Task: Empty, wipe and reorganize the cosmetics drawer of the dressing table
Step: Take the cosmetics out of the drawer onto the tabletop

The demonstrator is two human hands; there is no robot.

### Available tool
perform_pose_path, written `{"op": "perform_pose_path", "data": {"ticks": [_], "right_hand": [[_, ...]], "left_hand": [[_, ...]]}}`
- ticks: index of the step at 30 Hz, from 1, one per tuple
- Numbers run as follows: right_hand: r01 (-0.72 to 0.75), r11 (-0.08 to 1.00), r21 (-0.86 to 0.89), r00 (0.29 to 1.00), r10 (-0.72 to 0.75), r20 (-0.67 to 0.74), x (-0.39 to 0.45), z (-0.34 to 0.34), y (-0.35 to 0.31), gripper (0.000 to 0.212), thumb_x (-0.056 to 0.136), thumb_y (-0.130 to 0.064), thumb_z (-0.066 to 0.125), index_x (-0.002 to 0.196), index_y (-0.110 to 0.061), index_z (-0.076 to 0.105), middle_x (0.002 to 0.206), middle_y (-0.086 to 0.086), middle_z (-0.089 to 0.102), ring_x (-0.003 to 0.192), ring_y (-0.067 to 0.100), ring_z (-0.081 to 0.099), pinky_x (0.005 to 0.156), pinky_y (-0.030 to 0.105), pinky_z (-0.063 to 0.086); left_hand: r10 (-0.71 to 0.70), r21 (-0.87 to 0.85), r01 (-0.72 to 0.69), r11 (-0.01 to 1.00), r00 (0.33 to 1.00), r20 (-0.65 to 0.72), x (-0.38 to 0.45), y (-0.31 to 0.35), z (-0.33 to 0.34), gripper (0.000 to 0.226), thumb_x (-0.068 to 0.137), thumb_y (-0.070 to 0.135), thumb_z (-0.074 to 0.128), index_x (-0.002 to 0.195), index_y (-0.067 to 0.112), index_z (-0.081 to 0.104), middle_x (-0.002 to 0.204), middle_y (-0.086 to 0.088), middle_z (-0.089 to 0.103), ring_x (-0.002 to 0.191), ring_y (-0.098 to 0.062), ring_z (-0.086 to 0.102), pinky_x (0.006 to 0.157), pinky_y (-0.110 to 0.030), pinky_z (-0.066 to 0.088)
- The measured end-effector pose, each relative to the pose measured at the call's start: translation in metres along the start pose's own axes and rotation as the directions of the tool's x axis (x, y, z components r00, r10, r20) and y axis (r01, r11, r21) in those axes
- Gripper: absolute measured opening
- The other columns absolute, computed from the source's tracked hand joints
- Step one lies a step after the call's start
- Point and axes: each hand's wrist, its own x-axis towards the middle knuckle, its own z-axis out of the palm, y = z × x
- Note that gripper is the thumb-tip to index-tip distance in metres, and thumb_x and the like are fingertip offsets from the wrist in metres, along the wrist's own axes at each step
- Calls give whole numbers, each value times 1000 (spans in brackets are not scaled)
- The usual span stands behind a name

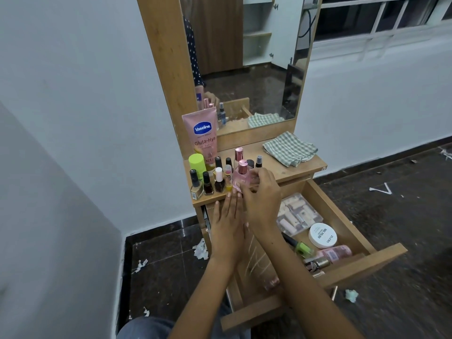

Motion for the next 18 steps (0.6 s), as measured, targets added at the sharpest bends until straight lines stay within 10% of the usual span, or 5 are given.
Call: {"op": "perform_pose_path", "data": {"ticks": [18], "right_hand": [[-7,995,-102,999,2,-51,3,16,-2,19,82,-25,71,91,-17,57,89,-6,60,72,4,52,62,17,36]], "left_hand": [[48,8,-48,999,997,65,-1,1,-11,75,98,47,33,151,13,-8,157,-8,-18,139,-22,-26,108,-40,-27]]}}
